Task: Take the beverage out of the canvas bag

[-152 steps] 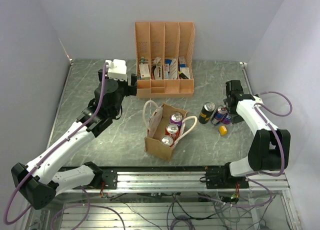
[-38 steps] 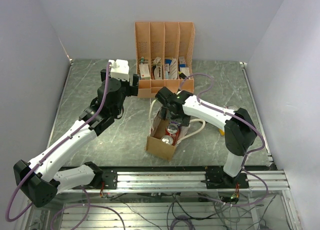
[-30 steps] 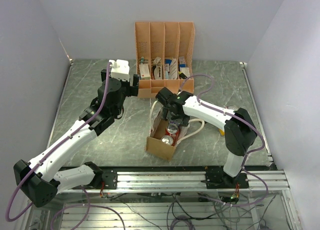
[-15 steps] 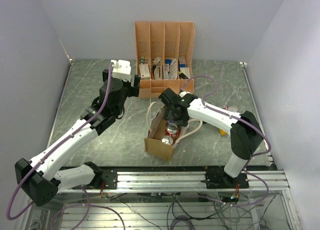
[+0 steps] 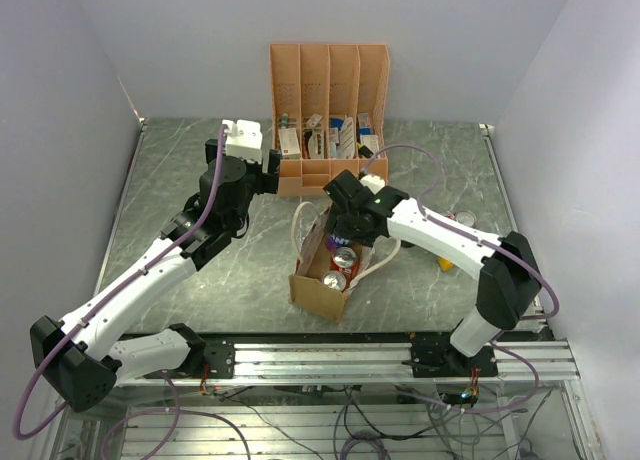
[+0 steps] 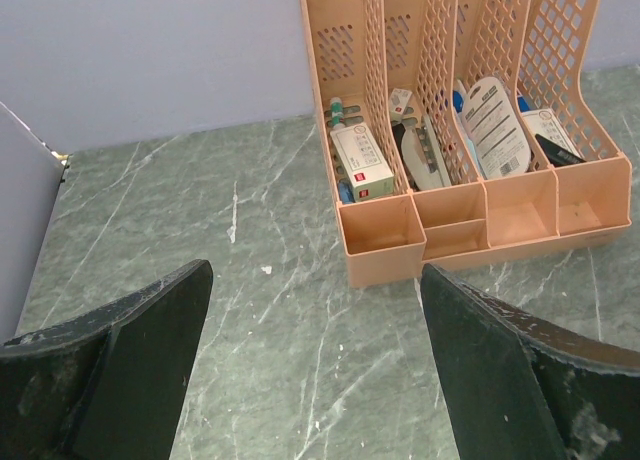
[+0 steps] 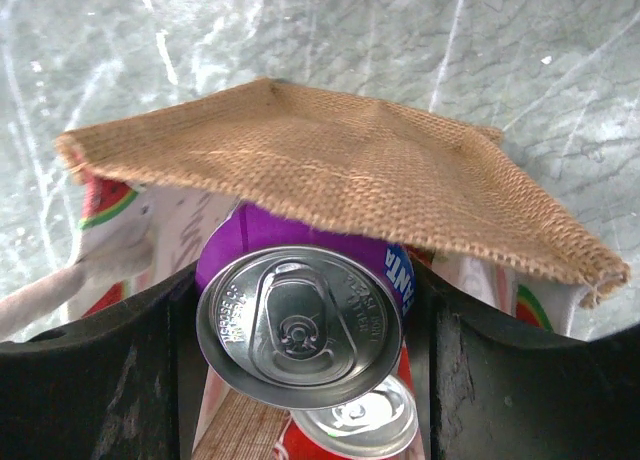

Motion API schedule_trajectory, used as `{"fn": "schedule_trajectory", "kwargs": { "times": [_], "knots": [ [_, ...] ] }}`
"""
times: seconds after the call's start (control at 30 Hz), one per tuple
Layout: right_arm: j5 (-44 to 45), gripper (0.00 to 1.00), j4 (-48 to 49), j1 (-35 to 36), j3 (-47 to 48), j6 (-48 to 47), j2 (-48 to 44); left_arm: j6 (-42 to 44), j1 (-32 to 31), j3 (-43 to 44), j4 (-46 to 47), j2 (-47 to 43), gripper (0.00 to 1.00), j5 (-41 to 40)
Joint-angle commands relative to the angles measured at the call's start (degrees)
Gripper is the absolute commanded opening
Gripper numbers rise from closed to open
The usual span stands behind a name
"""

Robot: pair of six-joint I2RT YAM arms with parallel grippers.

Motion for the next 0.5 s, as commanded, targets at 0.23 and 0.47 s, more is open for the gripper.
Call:
{"fn": "schedule_trajectory", "kwargs": {
  "times": [0.23, 0.47],
  "knots": [
    [-4.44, 0.00, 15.22, -0.52, -6.38, -8.10, -11.73, -0.50, -0.28, 2.28, 1.08, -0.03, 0.96, 0.67],
    [-9.42, 0.00, 21.12, -0.82, -10.08, -14.73, -16.56, -0.59, -0.29, 2.24, 1.02, -0.12, 0.95, 0.69]
  ]
}}
